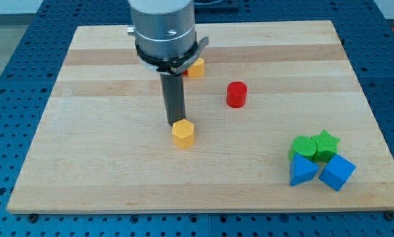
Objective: Push the yellow hexagon to the left of the blue triangle
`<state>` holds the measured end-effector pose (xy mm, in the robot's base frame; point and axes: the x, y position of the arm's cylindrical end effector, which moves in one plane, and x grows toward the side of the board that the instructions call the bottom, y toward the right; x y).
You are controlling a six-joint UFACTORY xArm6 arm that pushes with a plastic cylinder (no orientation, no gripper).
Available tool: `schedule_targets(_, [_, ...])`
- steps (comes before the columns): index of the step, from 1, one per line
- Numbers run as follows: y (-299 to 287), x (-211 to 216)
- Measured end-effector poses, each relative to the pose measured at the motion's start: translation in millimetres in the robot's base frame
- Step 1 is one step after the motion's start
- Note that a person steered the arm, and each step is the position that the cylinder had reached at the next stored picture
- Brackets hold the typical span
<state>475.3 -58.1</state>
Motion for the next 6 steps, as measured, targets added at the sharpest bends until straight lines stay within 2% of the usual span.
schedule_targets(1, [2.6,16.8])
schedule_targets(3, [44.7,57.3])
schedule_targets(4, [44.6,60.2])
schedule_targets(6, [-5.6,76.9])
